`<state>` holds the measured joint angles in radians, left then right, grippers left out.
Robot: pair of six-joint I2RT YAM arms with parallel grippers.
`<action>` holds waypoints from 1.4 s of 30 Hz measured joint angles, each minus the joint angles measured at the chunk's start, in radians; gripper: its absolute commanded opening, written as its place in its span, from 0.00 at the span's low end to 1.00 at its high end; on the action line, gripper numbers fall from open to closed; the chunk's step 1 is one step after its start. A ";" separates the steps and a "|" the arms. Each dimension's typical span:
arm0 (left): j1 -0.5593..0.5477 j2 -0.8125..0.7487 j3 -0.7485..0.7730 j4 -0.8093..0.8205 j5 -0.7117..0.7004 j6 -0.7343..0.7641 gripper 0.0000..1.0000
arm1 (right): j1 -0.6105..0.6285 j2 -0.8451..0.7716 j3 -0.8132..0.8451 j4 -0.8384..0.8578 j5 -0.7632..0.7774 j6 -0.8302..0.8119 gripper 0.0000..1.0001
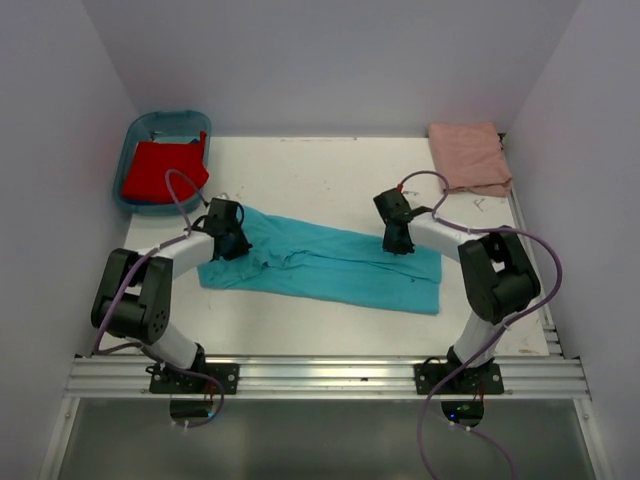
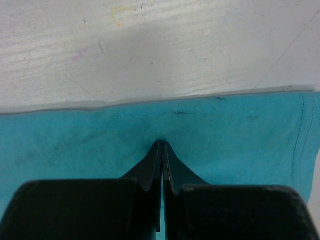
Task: Fold and stack the t-shirts
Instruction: Fold the tshirt
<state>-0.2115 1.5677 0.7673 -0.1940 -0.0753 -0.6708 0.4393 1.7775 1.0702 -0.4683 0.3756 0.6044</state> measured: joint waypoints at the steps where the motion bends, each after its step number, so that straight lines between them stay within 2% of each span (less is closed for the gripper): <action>1: 0.000 0.011 0.010 0.004 0.000 -0.002 0.00 | 0.000 -0.008 -0.014 0.016 -0.001 0.001 0.00; 8: 0.010 0.180 0.179 0.044 0.015 -0.026 0.00 | 0.016 -0.068 -0.114 0.125 -0.008 0.006 0.00; 11: 0.017 0.293 0.311 0.048 0.030 -0.027 0.00 | 0.051 -0.078 -0.142 0.166 -0.003 0.012 0.00; 17: 0.031 0.560 0.676 0.022 0.097 -0.013 0.00 | 0.183 -0.073 -0.162 0.238 -0.007 0.048 0.00; 21: 0.038 0.619 0.769 0.003 0.135 0.012 0.00 | 0.251 -0.088 -0.183 0.264 -0.027 0.083 0.00; 24: 0.048 0.675 0.863 -0.047 0.195 0.038 0.00 | 0.287 -0.108 -0.194 0.247 -0.053 0.106 0.00; 28: 0.067 0.827 1.091 -0.087 0.339 0.048 0.00 | 0.342 -0.137 -0.196 0.170 -0.087 0.140 0.00; 34: 0.080 0.922 1.200 -0.074 0.519 0.034 0.00 | 0.456 -0.193 -0.215 0.016 -0.127 0.217 0.00; 42: 0.080 0.997 1.232 0.021 0.743 -0.027 0.00 | 0.533 -0.214 -0.248 0.013 -0.135 0.319 0.00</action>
<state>-0.1314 2.5649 1.9991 -0.1726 0.6674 -0.6975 0.9718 1.5639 0.8227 -0.4549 0.2405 0.9230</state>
